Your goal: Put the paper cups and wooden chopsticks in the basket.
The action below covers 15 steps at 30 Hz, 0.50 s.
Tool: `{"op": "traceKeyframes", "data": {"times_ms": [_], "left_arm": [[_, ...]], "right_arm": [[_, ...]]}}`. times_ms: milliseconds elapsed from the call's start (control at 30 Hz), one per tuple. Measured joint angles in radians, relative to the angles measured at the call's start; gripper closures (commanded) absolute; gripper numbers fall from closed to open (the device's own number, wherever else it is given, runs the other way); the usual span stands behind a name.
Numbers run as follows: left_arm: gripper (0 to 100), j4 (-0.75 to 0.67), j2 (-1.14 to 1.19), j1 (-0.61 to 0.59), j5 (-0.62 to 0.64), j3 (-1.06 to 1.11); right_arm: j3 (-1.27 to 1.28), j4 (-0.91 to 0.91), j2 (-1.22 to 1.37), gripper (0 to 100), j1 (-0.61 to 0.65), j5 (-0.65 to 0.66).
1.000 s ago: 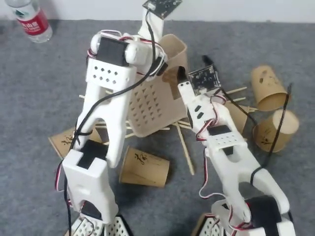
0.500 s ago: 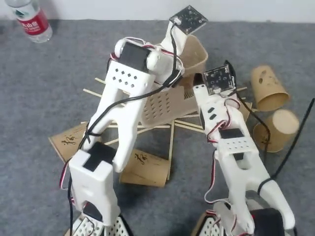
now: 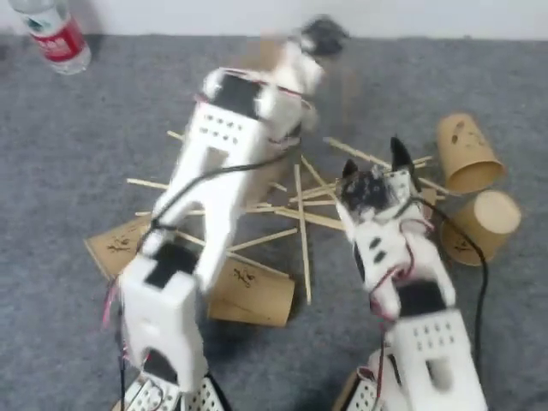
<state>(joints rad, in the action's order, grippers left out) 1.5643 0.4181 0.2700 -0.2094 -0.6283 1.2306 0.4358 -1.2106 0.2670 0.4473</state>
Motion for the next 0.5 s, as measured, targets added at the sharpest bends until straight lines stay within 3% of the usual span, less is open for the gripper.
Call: {"op": "traceKeyframes", "data": {"times_ms": [167,500], "left_arm": [[99,0.003,0.025,-0.003,0.009,0.017],[99,-0.011,0.029,-0.011,0.012,0.02]], "right_arm": [[0.06,0.146,-0.204,75.3,0.038,0.0],[0.098,0.158,-0.288,75.3,-0.052,0.0]]}}
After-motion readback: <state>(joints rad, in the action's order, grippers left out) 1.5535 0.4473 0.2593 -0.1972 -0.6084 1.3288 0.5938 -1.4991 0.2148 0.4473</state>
